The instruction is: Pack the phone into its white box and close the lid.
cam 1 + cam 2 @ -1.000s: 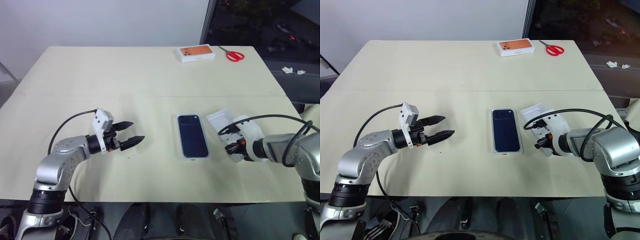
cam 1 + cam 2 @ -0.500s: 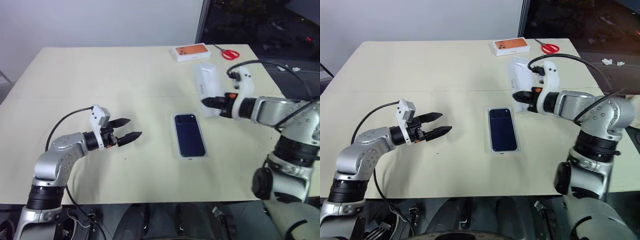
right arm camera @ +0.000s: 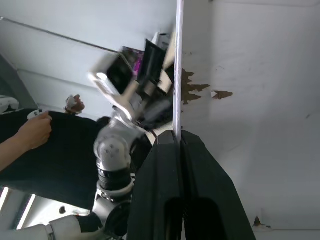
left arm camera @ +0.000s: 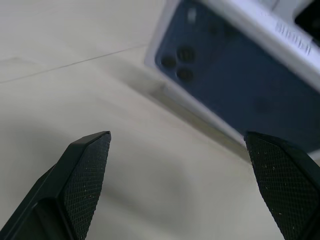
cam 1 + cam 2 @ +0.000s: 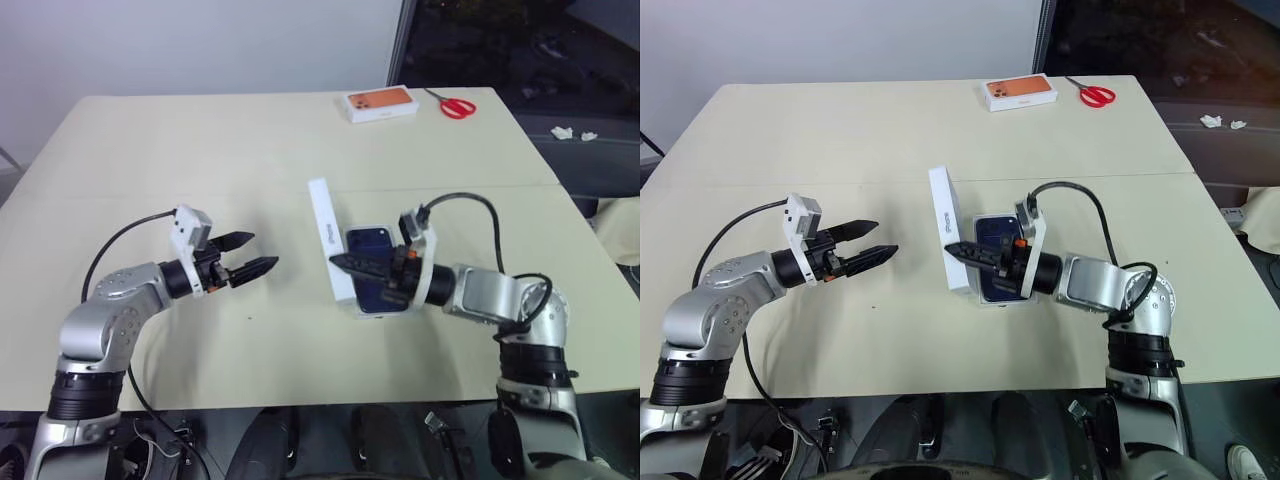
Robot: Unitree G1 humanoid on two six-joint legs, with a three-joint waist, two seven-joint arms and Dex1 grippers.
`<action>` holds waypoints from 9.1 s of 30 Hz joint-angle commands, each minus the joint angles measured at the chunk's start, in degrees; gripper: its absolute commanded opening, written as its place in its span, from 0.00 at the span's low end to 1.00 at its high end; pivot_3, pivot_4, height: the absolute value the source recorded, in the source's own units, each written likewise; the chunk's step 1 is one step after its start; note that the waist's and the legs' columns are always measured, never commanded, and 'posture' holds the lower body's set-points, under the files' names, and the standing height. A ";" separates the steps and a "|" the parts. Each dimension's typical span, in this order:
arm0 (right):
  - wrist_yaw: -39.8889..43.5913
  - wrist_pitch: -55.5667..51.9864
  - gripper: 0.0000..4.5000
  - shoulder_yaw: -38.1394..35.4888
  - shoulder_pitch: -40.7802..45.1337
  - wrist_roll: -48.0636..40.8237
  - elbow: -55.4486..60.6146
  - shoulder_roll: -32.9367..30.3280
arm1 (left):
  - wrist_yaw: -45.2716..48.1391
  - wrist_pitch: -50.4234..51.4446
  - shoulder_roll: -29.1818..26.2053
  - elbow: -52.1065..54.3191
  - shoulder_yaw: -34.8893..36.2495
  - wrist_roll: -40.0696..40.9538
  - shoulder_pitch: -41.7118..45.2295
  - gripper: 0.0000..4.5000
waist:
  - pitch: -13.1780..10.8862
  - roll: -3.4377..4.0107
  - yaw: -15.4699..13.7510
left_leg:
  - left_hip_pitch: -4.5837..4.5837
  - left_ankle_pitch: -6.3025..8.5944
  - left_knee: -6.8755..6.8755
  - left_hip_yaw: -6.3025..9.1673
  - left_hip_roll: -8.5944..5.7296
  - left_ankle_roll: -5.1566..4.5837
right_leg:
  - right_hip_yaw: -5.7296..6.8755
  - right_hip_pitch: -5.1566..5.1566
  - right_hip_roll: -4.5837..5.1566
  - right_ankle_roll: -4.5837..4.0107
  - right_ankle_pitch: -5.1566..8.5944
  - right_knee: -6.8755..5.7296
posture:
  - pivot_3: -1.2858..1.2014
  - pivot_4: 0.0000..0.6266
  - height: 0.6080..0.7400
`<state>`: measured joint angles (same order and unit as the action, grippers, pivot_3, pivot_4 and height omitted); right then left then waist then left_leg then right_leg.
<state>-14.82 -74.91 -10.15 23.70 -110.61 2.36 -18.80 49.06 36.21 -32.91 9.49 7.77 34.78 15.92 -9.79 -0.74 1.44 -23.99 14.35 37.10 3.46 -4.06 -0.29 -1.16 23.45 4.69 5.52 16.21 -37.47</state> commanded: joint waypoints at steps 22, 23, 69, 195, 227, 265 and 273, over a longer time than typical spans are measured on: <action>11.89 5.66 0.14 5.40 3.88 9.39 1.67 -15.85 | -4.16 -4.95 14.12 -3.00 -11.31 -4.55 0.52 0.20 | 0.01 0.00 -0.83 | 0.00 0.00 0.06 -0.01 -0.01 -0.01 | 0.04 -0.08 0.01 0.00 0.00 0.03 | 0.52 0.24 1.00; 13.93 5.39 0.14 4.78 4.18 10.51 1.60 -17.47 | -4.11 -4.86 14.47 -3.16 -11.41 -4.47 0.73 0.20 | 0.01 0.00 -0.81 | 0.00 0.00 0.06 0.00 -0.01 -0.01 | 0.06 -0.08 0.01 0.00 0.00 0.04 | 0.52 0.24 1.00; 61.86 56.63 0.01 18.90 -0.80 98.77 7.20 -26.25 | -4.86 2.98 16.85 -12.53 -19.05 -10.42 6.68 0.18 | 0.03 -0.02 -2.31 | 0.05 -0.04 0.15 0.04 -0.12 0.09 | 0.09 -0.20 0.08 0.03 -0.01 0.11 | 0.52 0.24 1.00; 66.69 56.95 0.01 12.60 -7.07 106.30 8.55 -28.61 | -6.18 0.39 24.46 -16.09 -20.00 -13.61 14.79 0.18 | 0.03 -0.03 -2.16 | 0.20 -0.19 0.14 0.03 -0.10 0.35 | 0.06 -0.29 0.01 0.04 -0.01 0.03 | 0.52 0.24 1.00; 67.94 60.08 0.01 14.28 -10.72 110.35 7.70 -30.07 | -5.37 1.86 24.26 -13.41 -21.17 -14.73 12.36 0.18 | 0.03 -0.03 -2.16 | 0.20 -0.20 0.15 0.02 -0.10 0.37 | 0.05 -0.29 0.00 0.04 -0.01 0.03 | 0.52 0.24 1.00; 74.36 47.27 0.28 10.56 -7.47 92.58 12.11 -27.77 | 2.51 -0.98 18.19 -14.62 -17.78 -13.97 16.33 0.46 | 0.56 -0.05 -1.88 | 1.10 0.21 0.05 0.05 -0.03 -0.17 | 0.06 -1.34 0.06 0.17 0.10 0.40 | 0.52 0.24 1.00; 72.57 46.50 0.99 8.37 0.56 89.34 7.69 -24.93 | 5.62 -1.65 8.50 -10.72 -8.84 -10.33 16.76 1.00 | 0.53 -0.06 -2.03 | 0.54 0.01 0.08 0.06 -0.07 0.16 | 0.07 -0.69 0.04 0.17 0.08 0.23 | 0.52 0.24 1.00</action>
<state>58.12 -29.16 0.31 22.69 -20.06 10.21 -43.85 52.98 35.37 -22.20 -4.16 -4.08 22.73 32.95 -9.26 -0.79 -0.59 -23.45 14.43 37.17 3.52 -4.13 -0.24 -1.10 22.76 4.74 5.69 16.29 -37.24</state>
